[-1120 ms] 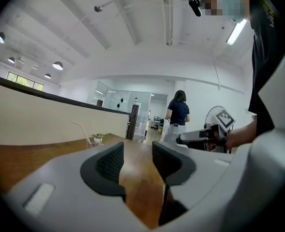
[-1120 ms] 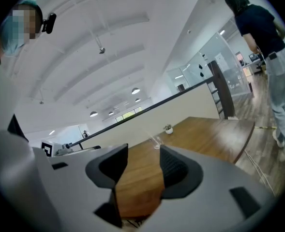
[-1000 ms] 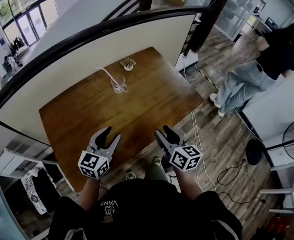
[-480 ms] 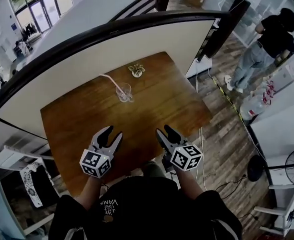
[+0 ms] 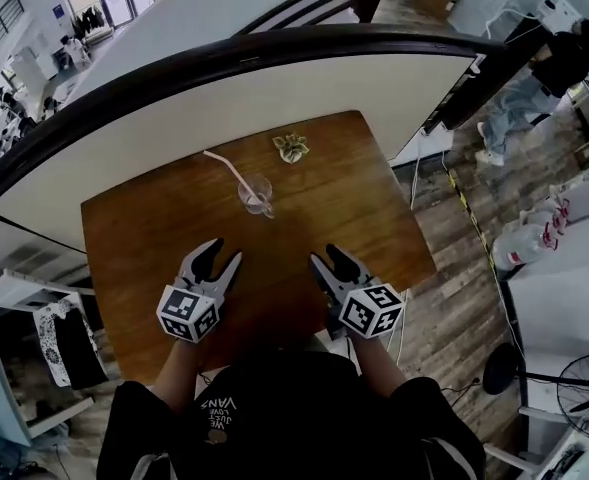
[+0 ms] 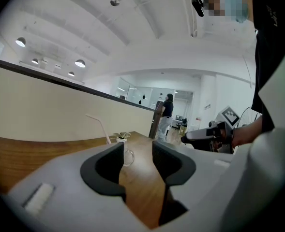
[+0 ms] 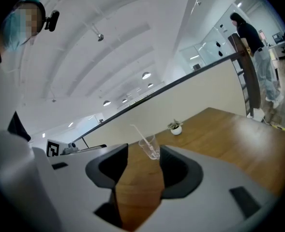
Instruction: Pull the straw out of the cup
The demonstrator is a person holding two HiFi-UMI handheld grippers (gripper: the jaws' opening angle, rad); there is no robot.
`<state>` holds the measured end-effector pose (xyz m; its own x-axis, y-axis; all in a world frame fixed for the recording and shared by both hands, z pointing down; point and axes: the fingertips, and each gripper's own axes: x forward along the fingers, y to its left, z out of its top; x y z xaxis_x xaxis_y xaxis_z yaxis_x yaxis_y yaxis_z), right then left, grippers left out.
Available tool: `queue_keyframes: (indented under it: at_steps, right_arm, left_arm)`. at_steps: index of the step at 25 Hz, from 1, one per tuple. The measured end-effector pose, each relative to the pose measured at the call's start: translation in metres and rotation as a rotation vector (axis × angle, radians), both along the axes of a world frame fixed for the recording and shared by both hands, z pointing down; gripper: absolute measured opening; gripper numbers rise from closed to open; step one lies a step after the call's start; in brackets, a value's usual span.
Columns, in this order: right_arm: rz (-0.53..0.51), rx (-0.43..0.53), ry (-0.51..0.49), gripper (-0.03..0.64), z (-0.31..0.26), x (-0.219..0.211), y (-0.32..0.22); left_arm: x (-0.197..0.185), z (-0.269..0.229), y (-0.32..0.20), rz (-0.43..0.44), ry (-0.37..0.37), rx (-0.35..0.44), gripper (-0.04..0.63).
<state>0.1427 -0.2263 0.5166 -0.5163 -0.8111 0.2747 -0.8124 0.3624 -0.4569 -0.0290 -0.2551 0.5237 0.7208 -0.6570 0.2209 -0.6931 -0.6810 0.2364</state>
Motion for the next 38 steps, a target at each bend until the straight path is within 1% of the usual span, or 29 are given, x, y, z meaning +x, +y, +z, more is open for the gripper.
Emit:
queue_keyframes:
  at_steps: [5,14,18,22,25,28,30,38]
  right_arm:
    - [-0.048,-0.017,-0.011,0.173,0.007,0.003,-0.02]
    - [-0.124,-0.05,-0.016,0.173,0.023,0.012,-0.044]
    - [-0.163,-0.063,-0.015,0.173,0.03,0.014,-0.052]
    - [-0.199,-0.066,-0.018,0.173,0.034,0.012,-0.058]
    - [-0.229,-0.076,-0.024,0.173,0.038,0.008,-0.059]
    - [-0.263,-0.085,-0.026,0.173,0.04,0.004,-0.058]
    - [-0.279,-0.091,-0.027,0.173,0.042,0.002,-0.057]
    - [-0.322,-0.114,-0.013,0.173,0.049,-0.001,-0.058]
  left_arm:
    - [0.001,0.011,-0.026,-0.054,-0.017,-0.005,0.169]
    - [0.013,0.005,-0.077,-0.093,0.005,-0.006,0.169]
    - [0.019,0.006,-0.101,-0.088,-0.026,0.016,0.169]
    - [0.02,0.012,-0.12,-0.1,-0.04,0.01,0.169]
    - [0.021,0.02,-0.131,-0.095,-0.065,0.004,0.169]
    - [0.021,0.03,-0.141,-0.096,-0.084,-0.012,0.169]
    - [0.02,0.037,-0.148,-0.104,-0.082,-0.029,0.169]
    - [0.023,0.058,-0.169,-0.129,-0.027,-0.115,0.17]
